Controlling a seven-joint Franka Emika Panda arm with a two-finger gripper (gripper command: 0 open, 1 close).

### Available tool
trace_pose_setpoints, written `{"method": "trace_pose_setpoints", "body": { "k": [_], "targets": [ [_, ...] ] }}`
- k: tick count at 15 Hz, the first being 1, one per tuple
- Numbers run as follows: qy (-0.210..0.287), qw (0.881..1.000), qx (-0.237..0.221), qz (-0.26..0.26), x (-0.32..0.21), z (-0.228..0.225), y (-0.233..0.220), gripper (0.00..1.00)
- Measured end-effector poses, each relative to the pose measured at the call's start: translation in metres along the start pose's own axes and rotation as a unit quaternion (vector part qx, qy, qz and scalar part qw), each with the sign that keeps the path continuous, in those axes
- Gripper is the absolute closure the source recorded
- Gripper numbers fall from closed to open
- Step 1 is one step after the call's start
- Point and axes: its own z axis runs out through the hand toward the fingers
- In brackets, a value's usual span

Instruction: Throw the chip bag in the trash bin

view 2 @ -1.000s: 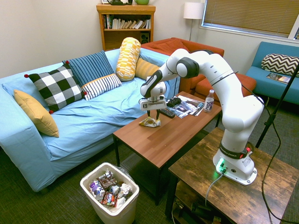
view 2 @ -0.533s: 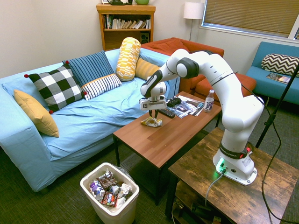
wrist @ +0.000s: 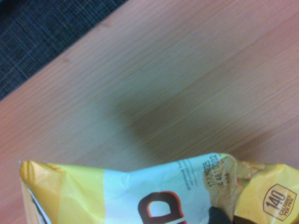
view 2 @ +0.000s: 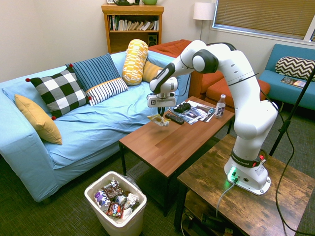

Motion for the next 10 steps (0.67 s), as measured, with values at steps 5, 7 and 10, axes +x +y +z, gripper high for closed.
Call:
{"method": "trace_pose_setpoints", "body": {
  "k": [5,7,10],
  "targets": [
    [0.037,0.997,0.032,-0.062,-0.125,-0.087,-0.013,1.00],
    [0.051,0.994,0.033,-0.090,-0.190,-0.103,-0.024,1.00],
    [0.071,0.988,0.019,-0.135,-0.302,-0.104,-0.039,1.00]
  ]
}}
